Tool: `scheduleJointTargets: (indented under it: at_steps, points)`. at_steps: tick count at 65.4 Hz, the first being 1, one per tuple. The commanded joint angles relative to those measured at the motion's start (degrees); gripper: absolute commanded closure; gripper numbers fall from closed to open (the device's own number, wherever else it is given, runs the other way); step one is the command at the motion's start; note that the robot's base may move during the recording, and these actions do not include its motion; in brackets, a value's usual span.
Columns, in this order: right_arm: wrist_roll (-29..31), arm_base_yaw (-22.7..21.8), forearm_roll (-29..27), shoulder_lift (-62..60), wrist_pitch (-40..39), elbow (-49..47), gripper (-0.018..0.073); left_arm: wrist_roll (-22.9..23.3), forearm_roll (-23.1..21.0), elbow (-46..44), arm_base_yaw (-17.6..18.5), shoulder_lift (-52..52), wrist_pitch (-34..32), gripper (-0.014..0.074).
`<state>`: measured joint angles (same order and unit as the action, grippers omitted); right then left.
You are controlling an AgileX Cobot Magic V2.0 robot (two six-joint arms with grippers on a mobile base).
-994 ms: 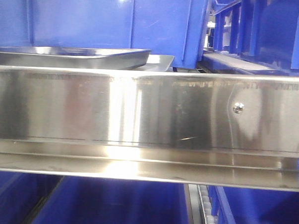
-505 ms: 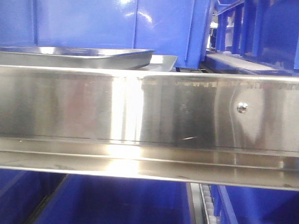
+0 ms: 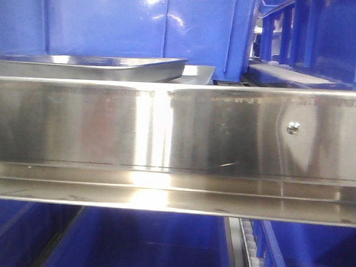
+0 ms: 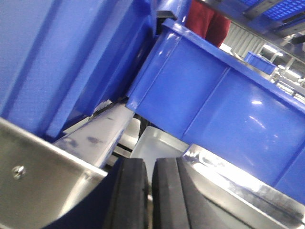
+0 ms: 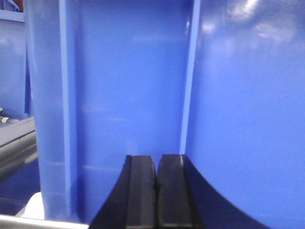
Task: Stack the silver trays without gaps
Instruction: 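Withdraw the left gripper up and away from the stacked trays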
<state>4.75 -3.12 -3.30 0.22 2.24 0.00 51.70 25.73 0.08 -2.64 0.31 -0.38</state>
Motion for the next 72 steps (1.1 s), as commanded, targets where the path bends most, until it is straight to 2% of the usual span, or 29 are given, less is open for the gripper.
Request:
scheduleJointTargets:
  at_steps: [1,4,11,15,16,17,20,21,22,23,25,29,33,57,72]
  points:
    - [0.4,-0.3,-0.1,-0.2,-1.0,0.0,0.0628,0.3,0.5,-0.1,0.0,-0.3,-1.6,0.0572]
    - [0.4,-0.3,-0.1,-0.2,-1.0,0.0,0.0628,0.3,0.6,-0.1,0.0,-0.3,-1.6,0.0572]
    - [0.4,-0.3,-0.1,-0.2,-1.0,0.0,0.0628,0.0,3.9,-0.1,0.0,-0.3,-1.9,0.0572]
    - [0.4,-0.3,-0.1,-0.2,-1.0,0.0,0.0628,-4.6,2.1,-0.1,0.0,-0.3,-1.3,0.0572]
    - [0.4,-0.3,-0.1,-0.2,-1.0,0.0,0.0628,-8.2,0.3,-0.1,0.0,-0.3,-1.0,0.0572]
    - [0.4,-0.3,-0.1,-0.2,-1.0,0.0,0.0628,-9.3,-1.1,-0.1,0.0,-0.3,-1.0,0.0572]
    - [0.4,-0.3,-0.1,-0.2,-1.0,0.0,0.0628,-17.0,-7.0,-0.1,-0.1,-0.3,-0.7,0.0572]
    - [0.4,-0.3,-0.1,-0.2,-1.0,0.0,0.0628,-21.3,-8.0,-0.1,-0.1,-0.3,-0.7,0.0572]
    - [0.4,-0.3,-0.1,-0.2,-1.0,0.0,0.0628,-24.3,-10.7,-0.1,-0.1,-0.3,-0.7,0.0572]
    - [0.4,-0.3,-0.1,-0.2,-1.0,0.0,0.0628,-25.7,-11.6,-0.1,-0.1,-0.3,-0.7,0.0572]
    - [0.4,-0.3,-0.1,-0.2,-1.0,0.0,0.0628,-32.7,-15.4,-0.1,-0.1,-0.3,-0.7,0.0572]
    - [0.4,-0.3,-0.1,-0.2,-1.0,0.0,0.0628,-41.8,-18.7,-0.1,-0.1,-0.3,-0.7,0.0572]
    - [0.4,-0.3,-0.1,-0.2,-1.0,0.0,0.0628,-46.9,-19.2,-0.1,-0.1,-0.3,-0.7,0.0572]
    - [0.4,-0.3,-0.1,-0.2,-1.0,0.0,0.0628,-50.1,-19.6,-0.1,-0.1,-0.3,-0.7,0.0572]
    - [0.4,-0.3,-0.1,-0.2,-1.0,0.0,0.0628,-50.1,-20.5,-0.1,-0.1,-0.3,-2.1,0.0572]
